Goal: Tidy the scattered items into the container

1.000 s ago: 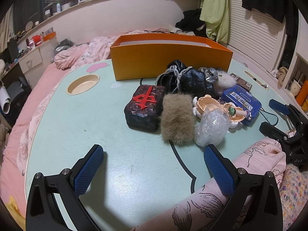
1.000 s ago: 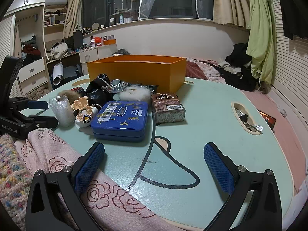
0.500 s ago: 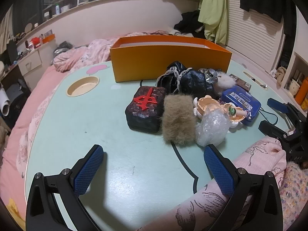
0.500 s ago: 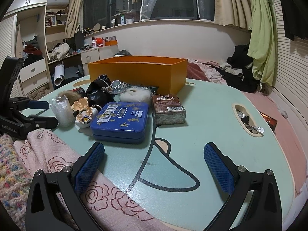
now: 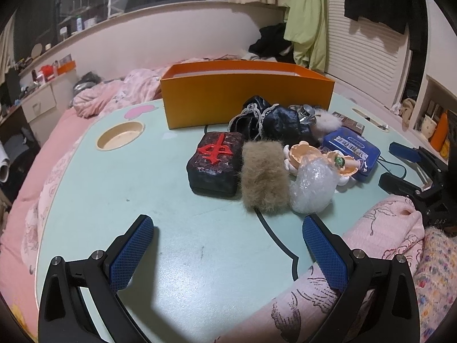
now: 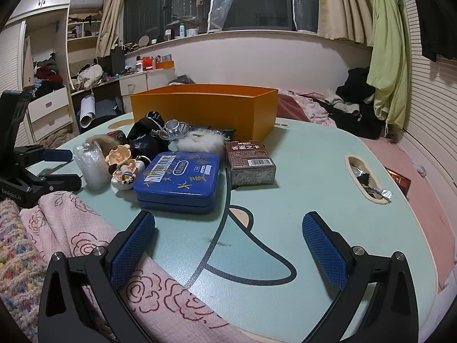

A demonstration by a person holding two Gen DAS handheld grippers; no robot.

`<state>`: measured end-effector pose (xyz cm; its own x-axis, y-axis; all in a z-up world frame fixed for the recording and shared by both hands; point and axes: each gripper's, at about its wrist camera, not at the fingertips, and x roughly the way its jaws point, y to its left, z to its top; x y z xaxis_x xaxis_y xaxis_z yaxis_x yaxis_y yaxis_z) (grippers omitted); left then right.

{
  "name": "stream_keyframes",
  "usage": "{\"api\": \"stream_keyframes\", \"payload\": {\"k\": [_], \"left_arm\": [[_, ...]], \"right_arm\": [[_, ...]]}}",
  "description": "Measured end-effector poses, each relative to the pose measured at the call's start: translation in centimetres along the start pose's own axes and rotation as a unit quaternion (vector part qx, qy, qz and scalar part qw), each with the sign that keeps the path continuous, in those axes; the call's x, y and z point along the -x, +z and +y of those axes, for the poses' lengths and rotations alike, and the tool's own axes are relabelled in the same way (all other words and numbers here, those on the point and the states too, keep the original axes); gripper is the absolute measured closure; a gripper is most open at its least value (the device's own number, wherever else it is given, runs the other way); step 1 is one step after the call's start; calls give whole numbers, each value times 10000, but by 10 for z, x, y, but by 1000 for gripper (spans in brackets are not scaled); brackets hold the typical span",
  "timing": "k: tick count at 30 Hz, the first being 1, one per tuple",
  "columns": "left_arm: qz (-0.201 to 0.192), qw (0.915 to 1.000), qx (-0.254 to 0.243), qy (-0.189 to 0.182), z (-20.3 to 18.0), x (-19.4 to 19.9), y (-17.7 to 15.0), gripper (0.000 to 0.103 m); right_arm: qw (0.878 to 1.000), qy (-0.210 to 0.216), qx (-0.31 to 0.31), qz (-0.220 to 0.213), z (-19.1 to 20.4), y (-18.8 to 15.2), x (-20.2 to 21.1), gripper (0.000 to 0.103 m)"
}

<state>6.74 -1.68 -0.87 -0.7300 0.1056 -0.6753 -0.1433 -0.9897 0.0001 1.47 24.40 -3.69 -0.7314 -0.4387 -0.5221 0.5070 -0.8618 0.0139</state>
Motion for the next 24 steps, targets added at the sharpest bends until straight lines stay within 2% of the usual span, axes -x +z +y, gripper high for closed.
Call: {"api": "stream_keyframes", "payload": {"k": [6, 9, 12, 14, 16, 18, 20, 22, 24], "left_arm": [[-39, 10000, 12, -10, 1, 0, -1, 0], [-58, 10000, 8, -7, 1, -1, -1, 0], [-68, 10000, 5, -2, 0, -1, -1, 0], [-78, 10000, 4, -5, 1, -1, -1, 0], [-80, 10000, 7, -7, 1, -1, -2, 0], [-81, 10000, 4, -6, 1, -1, -2, 0], [-80, 10000, 5, -6, 1, -1, -2, 0], [-82, 10000, 5, -6, 1, -1, -2, 0], [-82, 10000, 5, -5, 1, -1, -2, 0]], "right_arm": [[10000, -42, -55, -21, -2, 0, 1, 0], [9996, -104, -201, -183, -10, 4, 10, 0], [9975, -267, -407, -516, -25, 21, 27, 0], [9958, -431, -550, -584, -34, 38, 32, 0], [9954, -590, -644, -397, -41, 56, 27, 2], [9965, -481, -681, -89, -44, 69, 13, 8], [9970, -419, -529, 367, -39, 78, -8, 21], [9960, -398, -313, 730, -33, 81, -25, 29], [9942, -348, -181, 1001, -29, 81, -38, 33]]}}
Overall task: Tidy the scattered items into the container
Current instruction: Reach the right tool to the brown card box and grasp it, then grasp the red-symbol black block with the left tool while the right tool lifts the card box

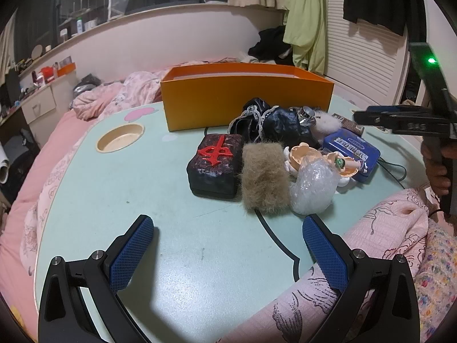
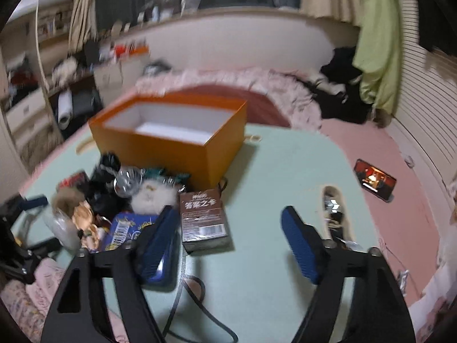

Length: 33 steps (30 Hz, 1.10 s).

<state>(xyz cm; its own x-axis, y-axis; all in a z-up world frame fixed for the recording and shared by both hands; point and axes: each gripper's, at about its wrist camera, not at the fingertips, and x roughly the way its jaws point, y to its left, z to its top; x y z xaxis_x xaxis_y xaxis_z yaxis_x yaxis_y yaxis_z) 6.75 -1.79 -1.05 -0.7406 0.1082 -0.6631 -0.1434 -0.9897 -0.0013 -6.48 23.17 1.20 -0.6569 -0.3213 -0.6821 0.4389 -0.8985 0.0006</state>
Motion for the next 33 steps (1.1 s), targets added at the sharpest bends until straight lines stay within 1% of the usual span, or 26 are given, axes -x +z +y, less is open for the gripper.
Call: {"api": "stream_keyframes", "payload": {"k": [2, 5, 8, 12, 13, 14, 15, 17, 19, 23, 28, 30, 33], "left_arm": [[3, 10000, -1, 2, 0, 0, 0, 0], [2, 10000, 2, 0, 0, 0, 0, 0], [1, 10000, 2, 0, 0, 0, 0, 0], [1, 10000, 2, -1, 0, 0, 0, 0], [-1, 10000, -2, 1, 0, 0, 0, 0], [-9, 10000, -8, 4, 0, 0, 0, 0], [-11, 10000, -6, 2, 0, 0, 0, 0], [-7, 10000, -3, 0, 0, 0, 0, 0], [-11, 10000, -8, 4, -1, 0, 0, 0], [-11, 10000, -6, 4, -1, -1, 0, 0], [-14, 10000, 0, 19, -1, 0, 0, 0], [-30, 9999, 58, 112, 0, 0, 0, 0], [-79, 9992, 238, 300, 6, 4, 0, 0]], "right_arm": [[9997, -4, -19, 253, 1, 1, -12, 45], [9984, 300, -206, 430, -3, 1, -21, 45], [9969, 455, -344, 550, -7, 2, -24, 45], [9964, 559, -180, 616, -2, -2, -27, 45], [9962, 534, -114, 676, 1, -4, -30, 48], [9965, 507, -89, 666, 2, -5, -33, 58], [9971, 425, -50, 624, 4, -5, -34, 61], [9974, 391, -44, 596, 5, -6, -33, 83], [9969, 544, -120, 552, 3, -9, -31, 83], [9974, 681, -175, 152, -2, -18, -12, 83], [9959, 890, -133, -123, -4, -38, 14, 83], [9960, 870, -72, -181, -6, -50, 22, 83], [9971, 725, -21, -235, -9, -67, 24, 83]]}}
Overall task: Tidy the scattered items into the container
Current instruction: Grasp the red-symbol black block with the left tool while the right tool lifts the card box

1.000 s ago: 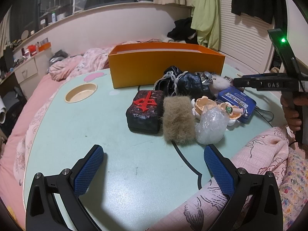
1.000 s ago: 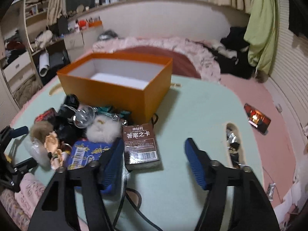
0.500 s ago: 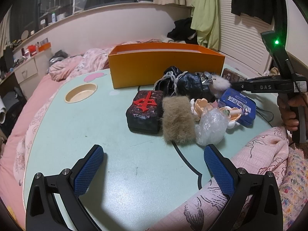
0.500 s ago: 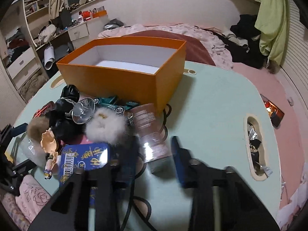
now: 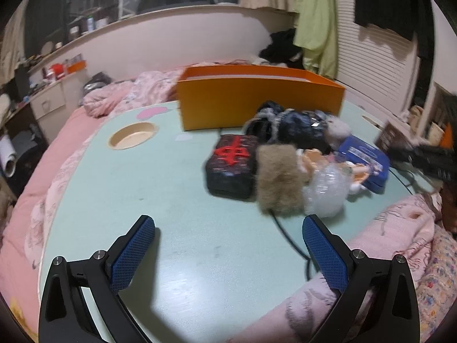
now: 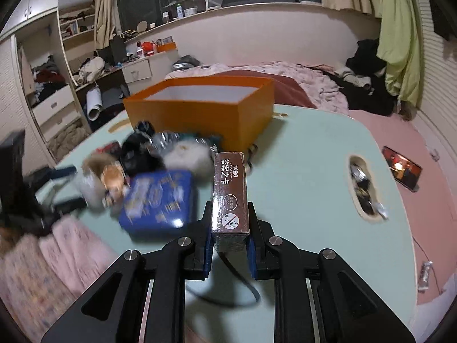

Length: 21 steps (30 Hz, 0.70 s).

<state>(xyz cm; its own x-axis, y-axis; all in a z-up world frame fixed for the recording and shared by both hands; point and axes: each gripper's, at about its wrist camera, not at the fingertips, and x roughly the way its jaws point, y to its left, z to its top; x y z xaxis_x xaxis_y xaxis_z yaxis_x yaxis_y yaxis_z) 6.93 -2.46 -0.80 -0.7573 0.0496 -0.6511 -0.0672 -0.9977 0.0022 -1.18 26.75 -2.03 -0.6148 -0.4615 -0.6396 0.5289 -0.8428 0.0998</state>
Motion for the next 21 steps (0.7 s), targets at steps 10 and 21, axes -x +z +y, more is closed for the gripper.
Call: {"api": "stream_keyframes", "payload": {"k": [10, 21], "left_arm": [[-350, 9980, 368, -364, 17, 8, 48, 16], [619, 9960, 249, -594, 5, -52, 67, 43]], "right_arm": [[9987, -191, 50, -459, 6, -10, -8, 67], [9971, -321, 207, -653, 13, -16, -7, 44]]}}
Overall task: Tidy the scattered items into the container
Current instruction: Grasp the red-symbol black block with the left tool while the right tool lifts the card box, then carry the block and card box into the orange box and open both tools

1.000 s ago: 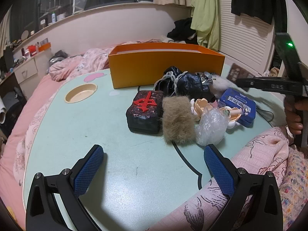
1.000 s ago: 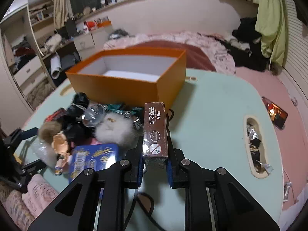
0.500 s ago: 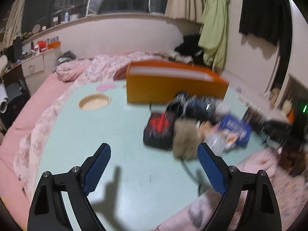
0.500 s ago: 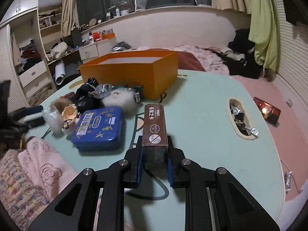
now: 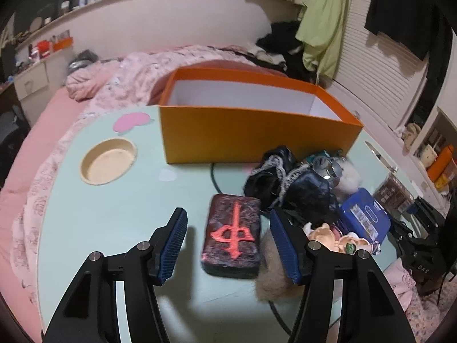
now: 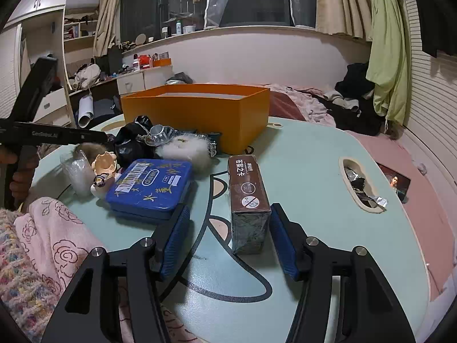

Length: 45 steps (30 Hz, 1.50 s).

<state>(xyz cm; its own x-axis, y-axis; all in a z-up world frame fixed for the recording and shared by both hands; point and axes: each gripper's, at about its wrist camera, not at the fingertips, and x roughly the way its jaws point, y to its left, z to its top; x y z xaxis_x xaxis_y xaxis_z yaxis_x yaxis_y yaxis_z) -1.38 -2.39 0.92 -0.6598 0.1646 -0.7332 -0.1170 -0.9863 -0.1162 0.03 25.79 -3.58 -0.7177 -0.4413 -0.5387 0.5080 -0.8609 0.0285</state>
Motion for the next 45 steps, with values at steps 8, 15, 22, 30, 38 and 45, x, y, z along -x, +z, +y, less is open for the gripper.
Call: {"api": "stream_keyframes", "payload": {"k": [8, 15, 22, 30, 38, 45], "left_arm": [[297, 9988, 169, -343, 3, -9, 0, 43], [195, 9984, 497, -167, 18, -9, 1, 63], [-177, 9984, 519, -169, 18, 4, -1, 64], [-453, 9963, 675, -269, 29, 25, -1, 64], [-689, 9945, 654, -437, 29, 46, 41, 64], [-522, 9970, 518, -226, 19, -2, 121, 64]], "right_arm": [[10000, -7, 17, 12, 1, 2, 0, 44], [9975, 188, -662, 160, -20, 10, 1, 44], [9930, 349, -1117, 136, -35, 15, 4, 44], [9940, 620, -886, 132, -25, 21, 5, 84], [9898, 978, -1007, -240, -28, 78, 25, 84], [9872, 1196, -1037, 210, -18, 160, -35, 83]]}}
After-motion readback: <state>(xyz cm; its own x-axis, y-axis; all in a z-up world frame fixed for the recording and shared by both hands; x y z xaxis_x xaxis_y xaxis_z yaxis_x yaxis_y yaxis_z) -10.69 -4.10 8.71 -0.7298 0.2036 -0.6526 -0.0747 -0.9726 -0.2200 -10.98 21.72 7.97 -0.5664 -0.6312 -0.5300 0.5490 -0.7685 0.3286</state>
